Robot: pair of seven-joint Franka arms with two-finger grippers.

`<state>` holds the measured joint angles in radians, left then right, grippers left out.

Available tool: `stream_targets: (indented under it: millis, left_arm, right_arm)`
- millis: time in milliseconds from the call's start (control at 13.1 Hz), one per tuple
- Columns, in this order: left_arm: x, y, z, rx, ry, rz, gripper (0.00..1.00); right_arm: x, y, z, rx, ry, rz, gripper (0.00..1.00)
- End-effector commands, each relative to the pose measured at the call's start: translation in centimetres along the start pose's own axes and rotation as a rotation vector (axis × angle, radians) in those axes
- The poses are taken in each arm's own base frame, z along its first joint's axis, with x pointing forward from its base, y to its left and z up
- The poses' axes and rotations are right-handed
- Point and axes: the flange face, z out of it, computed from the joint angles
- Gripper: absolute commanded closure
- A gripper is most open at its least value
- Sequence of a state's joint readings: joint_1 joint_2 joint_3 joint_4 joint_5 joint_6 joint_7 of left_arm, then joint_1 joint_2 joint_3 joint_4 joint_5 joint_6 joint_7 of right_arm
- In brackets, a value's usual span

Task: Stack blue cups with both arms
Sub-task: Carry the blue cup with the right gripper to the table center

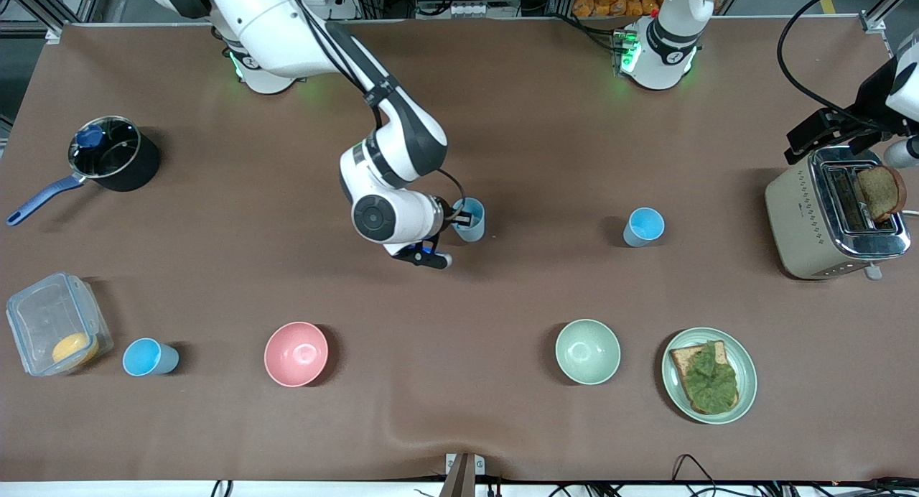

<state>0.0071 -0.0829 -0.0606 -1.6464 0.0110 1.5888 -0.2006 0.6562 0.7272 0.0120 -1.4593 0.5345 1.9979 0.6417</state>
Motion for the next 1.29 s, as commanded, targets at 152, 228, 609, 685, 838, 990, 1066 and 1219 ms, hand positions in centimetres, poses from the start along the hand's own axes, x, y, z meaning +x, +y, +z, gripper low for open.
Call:
stream_targets:
  millis: [152,228,609,685,838,990,1066,1219]
  left_arm:
    - [-0.4,-0.1,-0.5,-0.017,0.011,-0.025,0.0]
    - [-0.4,0.0,-0.5,-0.017,0.011,-0.024,0.0]
    - [-0.4,0.0,-0.5,-0.017,0.013,-0.024,0.0]
    - [-0.4,0.0,-0.5,-0.017,0.013,-0.024,0.0]
    - [-0.4,0.0,-0.5,-0.017,0.013,-0.024,0.0]
    - [-0.4,0.0,-0.5,-0.017,0.013,-0.024,0.0]
    - [-0.4,0.1,-0.5,-0.017,0.013,-0.021,0.0]
    - [-0.6,0.9,-0.7,-0.016,0.016,-0.005,0.0]
  right_arm:
    - [0.2,-0.6,1.5,0.001,-0.016,0.049,1.0]
    - [0.4,-0.5,1.8,-0.001,-0.016,0.049,1.0]
    - [1.1,-0.4,2.6,0.012,0.008,0.058,0.52]
    - [1.1,-0.5,2.3,0.015,0.009,0.057,0.19]
    - [0.7,-1.6,-1.6,0.051,0.044,0.027,0.0]
    - [1.3,-0.4,-4.8,0.049,0.012,0.044,0.0]
    - [2.2,0.9,-7.6,0.044,-0.02,0.055,0.0]
    - [4.9,5.0,-13.2,0.038,-0.094,0.093,0.0]
